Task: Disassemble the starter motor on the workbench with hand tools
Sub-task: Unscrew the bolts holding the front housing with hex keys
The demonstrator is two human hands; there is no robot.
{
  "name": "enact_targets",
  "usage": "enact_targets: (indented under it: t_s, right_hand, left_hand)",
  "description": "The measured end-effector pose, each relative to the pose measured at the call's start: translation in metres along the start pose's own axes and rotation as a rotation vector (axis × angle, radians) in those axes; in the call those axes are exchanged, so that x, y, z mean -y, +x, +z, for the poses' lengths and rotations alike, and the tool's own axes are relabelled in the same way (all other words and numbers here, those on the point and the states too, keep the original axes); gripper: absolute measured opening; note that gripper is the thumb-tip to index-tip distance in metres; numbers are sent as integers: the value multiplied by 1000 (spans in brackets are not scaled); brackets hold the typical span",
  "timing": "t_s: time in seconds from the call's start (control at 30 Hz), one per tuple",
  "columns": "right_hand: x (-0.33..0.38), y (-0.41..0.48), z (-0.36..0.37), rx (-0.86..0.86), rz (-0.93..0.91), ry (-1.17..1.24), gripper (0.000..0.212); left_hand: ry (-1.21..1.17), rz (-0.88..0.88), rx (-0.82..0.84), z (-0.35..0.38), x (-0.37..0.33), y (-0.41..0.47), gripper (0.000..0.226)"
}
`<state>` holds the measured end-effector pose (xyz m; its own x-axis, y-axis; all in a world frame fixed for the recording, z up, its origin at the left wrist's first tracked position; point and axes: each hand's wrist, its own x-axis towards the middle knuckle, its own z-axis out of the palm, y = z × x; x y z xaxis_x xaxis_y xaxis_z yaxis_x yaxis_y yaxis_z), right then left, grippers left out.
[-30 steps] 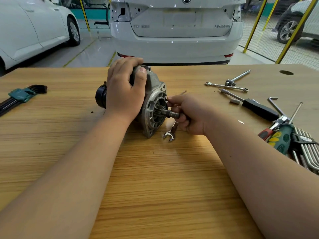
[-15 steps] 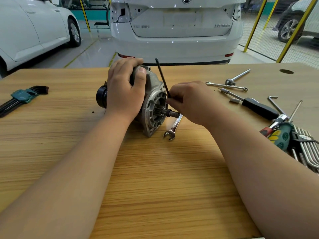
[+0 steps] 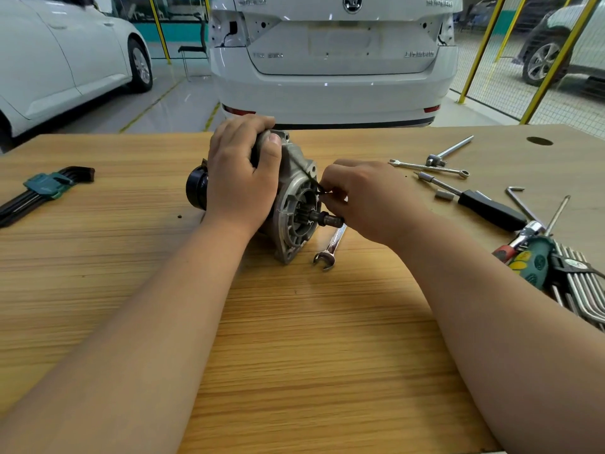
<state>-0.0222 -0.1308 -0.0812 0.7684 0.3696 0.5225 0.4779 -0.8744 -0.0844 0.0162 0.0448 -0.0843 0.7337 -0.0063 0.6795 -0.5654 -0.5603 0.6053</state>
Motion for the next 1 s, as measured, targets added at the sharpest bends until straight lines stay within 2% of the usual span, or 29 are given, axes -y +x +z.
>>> enact_targets:
  t_s: [0.2,0.33,0.4,0.43,0.5,0.57,0.6,0.8,1.0]
  right_hand:
    - [-2,-1,1,32,-96,-99,9]
    - [-2,-3,-3,-29,-84,-42,7]
    - [-2,-6,-1,-71,56,103,11]
    - [-2,-7,2,-66,190,240,17]
    - [1,-6,8,-4,490,656,25]
    - [0,-4,18,62,732,1064,23]
    - [-1,-2,21,81,814,1177,19]
    - [-1,3,27,51,985,1273,12]
    - [4,4,21,199,1116,1412,18]
  left_hand:
    - [9,8,5,-1,-1,0,34]
    - [-1,9,4,0,1,1,37]
    - [-3,11,-5,0,2,1,37]
    - [-4,13,-10,0,2,1,37]
    - [-8,13,-12,1,3,1,36]
    - [-9,13,-12,1,3,1,36]
    - [-8,13,-12,1,3,1,36]
    - [-8,11,-12,0,2,0,37]
    - [-4,4,-8,1,2,-1,37]
